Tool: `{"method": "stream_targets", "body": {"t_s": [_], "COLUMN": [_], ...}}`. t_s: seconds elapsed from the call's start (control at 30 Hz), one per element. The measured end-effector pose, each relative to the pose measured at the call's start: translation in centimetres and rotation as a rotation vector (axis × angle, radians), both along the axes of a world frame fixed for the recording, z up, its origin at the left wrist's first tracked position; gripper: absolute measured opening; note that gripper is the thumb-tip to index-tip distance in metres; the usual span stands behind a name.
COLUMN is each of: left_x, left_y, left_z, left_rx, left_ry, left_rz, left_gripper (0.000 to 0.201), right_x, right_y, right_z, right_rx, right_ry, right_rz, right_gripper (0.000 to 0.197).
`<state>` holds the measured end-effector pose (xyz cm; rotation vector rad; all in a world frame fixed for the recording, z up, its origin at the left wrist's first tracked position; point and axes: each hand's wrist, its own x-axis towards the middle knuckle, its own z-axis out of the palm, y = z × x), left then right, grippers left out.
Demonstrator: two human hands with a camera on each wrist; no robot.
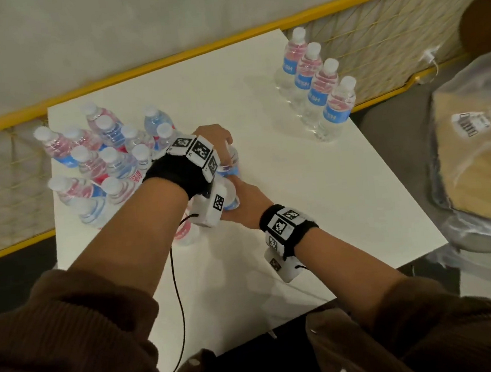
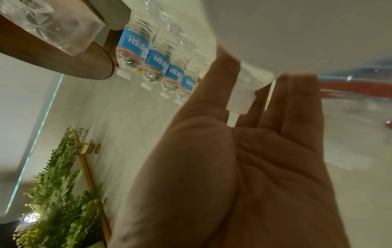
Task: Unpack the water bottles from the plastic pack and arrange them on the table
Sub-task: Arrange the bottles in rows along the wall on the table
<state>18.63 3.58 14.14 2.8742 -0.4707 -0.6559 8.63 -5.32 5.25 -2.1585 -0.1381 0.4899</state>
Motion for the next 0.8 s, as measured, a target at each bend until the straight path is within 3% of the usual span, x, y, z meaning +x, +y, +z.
{"method": "stream_targets", "body": {"t_s": [0.17, 0.37, 0.8], "left_x": [0.1, 0.0, -1.2], "left_y": [0.0, -2.6, -16.5], "left_z": [0.5, 0.6, -0.6], "left_rx": [0.016, -0.016, -0.278], "left_ry": [-0.029, -0.007, -0.015], "left_rz": [-0.064, -0.077, -0.1], "left_gripper": [0.045, 0.045, 0.035], "right_x": [-0.5, -1.6, -0.4], "right_y": [-2.5, -9.0, -21.9], "right_z": [0.4, 0.4, -0.7], "right_rx": [-0.048, -0.017, 0.043], "right_ry": [0.048, 0.063, 0.064], "right_rz": [-0.024, -0.208, -0.434], "right_gripper": [0.075, 0.059, 0.063]}}
